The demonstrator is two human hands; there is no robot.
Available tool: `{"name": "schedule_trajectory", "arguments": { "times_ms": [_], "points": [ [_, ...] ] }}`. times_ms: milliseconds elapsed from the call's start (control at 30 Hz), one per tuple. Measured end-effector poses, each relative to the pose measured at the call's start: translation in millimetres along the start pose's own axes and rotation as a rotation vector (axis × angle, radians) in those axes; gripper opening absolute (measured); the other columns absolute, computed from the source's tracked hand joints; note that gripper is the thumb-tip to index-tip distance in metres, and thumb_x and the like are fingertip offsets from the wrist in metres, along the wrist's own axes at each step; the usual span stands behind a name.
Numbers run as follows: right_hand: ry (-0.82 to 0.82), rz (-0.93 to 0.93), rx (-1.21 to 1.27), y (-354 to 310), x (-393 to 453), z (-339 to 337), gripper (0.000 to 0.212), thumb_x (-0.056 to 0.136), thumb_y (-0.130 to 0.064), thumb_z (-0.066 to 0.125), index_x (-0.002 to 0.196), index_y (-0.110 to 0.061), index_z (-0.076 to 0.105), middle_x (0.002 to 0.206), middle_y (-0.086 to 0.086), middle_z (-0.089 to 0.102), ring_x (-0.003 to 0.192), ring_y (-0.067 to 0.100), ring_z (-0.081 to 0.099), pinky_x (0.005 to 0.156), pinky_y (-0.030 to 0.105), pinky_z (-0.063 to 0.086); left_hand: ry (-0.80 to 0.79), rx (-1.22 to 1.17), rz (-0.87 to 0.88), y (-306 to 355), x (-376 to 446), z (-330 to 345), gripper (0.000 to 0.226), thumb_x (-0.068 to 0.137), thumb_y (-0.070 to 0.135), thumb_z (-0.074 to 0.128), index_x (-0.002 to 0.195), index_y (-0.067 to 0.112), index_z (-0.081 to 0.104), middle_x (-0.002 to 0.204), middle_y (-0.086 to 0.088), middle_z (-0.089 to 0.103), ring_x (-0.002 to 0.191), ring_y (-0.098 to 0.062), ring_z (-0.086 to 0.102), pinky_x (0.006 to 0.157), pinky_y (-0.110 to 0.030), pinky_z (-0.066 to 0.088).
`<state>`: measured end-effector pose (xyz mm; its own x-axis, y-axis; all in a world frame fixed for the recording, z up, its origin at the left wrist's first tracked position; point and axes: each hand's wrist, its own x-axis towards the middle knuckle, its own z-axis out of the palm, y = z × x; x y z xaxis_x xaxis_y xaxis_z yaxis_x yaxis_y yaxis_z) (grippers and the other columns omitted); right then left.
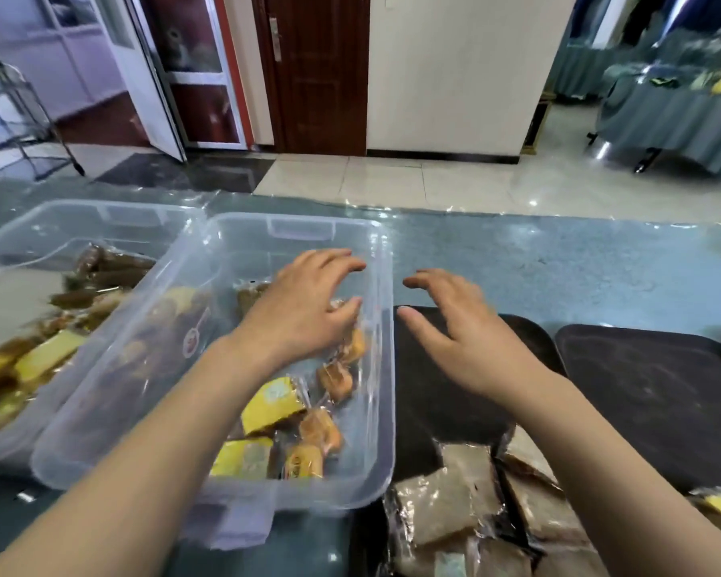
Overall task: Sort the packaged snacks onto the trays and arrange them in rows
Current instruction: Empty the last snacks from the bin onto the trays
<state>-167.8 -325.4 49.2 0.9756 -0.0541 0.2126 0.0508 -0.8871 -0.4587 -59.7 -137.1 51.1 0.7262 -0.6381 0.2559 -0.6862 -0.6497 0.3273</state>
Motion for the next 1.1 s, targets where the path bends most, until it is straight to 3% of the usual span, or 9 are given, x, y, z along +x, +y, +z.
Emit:
{"name": "schedule_trajectory", "arguments": {
  "times_ms": [200,333,500,633,733,833,900,1033,1100],
  "points": [
    [-0.206,0.019,-0.19,-49.2,90.3,46.8,0.058,0.097,-0.052,0.042,0.145,-0.02,0.037,0.149,0.005,0.038,0.139,0.023,0.029,0.113,0.036,0.023,-0.075,0.144,-0.134,-125.0,43.2,-15.0,0.045,0.091,0.032,0.059,0.134,0.017,0.053,0.145,-0.006,0.047,0.135,-0.028,0.039,0.113,-0.04,0.029],
    [-0.417,0.125,-0.32,-58.8,152.6,96.5,0.06,0.095,-0.047,0.046,0.145,-0.016,0.035,0.148,0.013,0.038,0.136,0.033,0.032,0.109,0.046,0.032,-0.294,0.201,-0.268,-183.8,67.0,12.2,0.049,0.093,0.037,0.057,0.138,0.017,0.049,0.146,-0.008,0.045,0.134,-0.03,0.039,0.11,-0.038,0.033],
    [-0.561,0.216,-0.393,-55.7,208.8,165.1,0.054,0.092,-0.028,0.051,0.141,-0.011,0.039,0.143,0.016,0.044,0.129,0.035,0.043,0.102,0.042,0.04,-0.508,0.258,-0.382,-228.6,76.0,60.2,0.059,0.087,0.038,0.059,0.14,0.015,0.044,0.145,-0.013,0.045,0.132,-0.032,0.043,0.107,-0.039,0.039],
    [-0.558,0.253,-0.384,-48.9,227.7,194.4,0.052,0.092,-0.029,0.049,0.14,-0.011,0.038,0.142,0.014,0.046,0.127,0.034,0.046,0.101,0.042,0.041,-0.48,0.251,-0.406,-241.2,82.2,85.6,0.065,0.088,0.028,0.058,0.145,0.014,0.03,0.147,-0.014,0.034,0.138,-0.032,0.03,0.112,-0.042,0.032],
    [-0.623,0.263,-0.358,-37.3,227.7,213.8,0.043,0.088,-0.028,0.053,0.128,-0.013,0.045,0.133,0.012,0.054,0.116,0.033,0.054,0.096,0.042,0.046,-0.394,0.264,-0.391,-248.4,88.2,96.6,0.058,0.088,0.022,0.058,0.139,0.013,0.034,0.142,-0.015,0.036,0.135,-0.033,0.032,0.109,-0.041,0.035],
    [-0.618,0.172,-0.379,-35.7,215.7,229.7,0.037,0.083,-0.022,0.058,0.119,-0.014,0.055,0.122,0.012,0.06,0.109,0.03,0.058,0.092,0.039,0.048,-0.375,0.281,-0.392,-251.5,92.8,100.7,0.06,0.086,0.02,0.062,0.138,0.012,0.034,0.138,-0.016,0.037,0.128,-0.036,0.04,0.105,-0.042,0.037],
    [-0.627,0.075,-0.428,-37.9,206.0,240.4,0.04,0.087,-0.019,0.057,0.126,-0.012,0.055,0.125,0.013,0.059,0.112,0.03,0.056,0.092,0.038,0.047,-0.398,0.305,-0.382,-252.2,96.5,102.1,0.059,0.086,0.023,0.064,0.138,0.013,0.036,0.136,-0.016,0.037,0.126,-0.036,0.04,0.105,-0.042,0.036],
    [-0.885,0.026,-0.424,-44.3,187.2,263.6,0.055,0.091,-0.019,0.061,0.143,-0.014,0.042,0.141,0.01,0.049,0.126,0.028,0.049,0.101,0.039,0.044,-0.405,0.368,-0.367,-251.8,100.1,104.2,0.053,0.085,0.025,0.063,0.133,0.015,0.043,0.132,-0.014,0.037,0.125,-0.034,0.039,0.103,-0.041,0.036],
    [-0.962,-0.036,-0.461,-49.4,179.8,277.0,0.058,0.089,-0.019,0.063,0.142,-0.014,0.042,0.14,0.01,0.049,0.125,0.029,0.05,0.1,0.04,0.047,-0.385,0.39,-0.361,-250.3,101.2,104.0,0.05,0.086,0.026,0.063,0.132,0.015,0.044,0.133,-0.013,0.038,0.126,-0.032,0.039,0.102,-0.041,0.036]
  ]
}}
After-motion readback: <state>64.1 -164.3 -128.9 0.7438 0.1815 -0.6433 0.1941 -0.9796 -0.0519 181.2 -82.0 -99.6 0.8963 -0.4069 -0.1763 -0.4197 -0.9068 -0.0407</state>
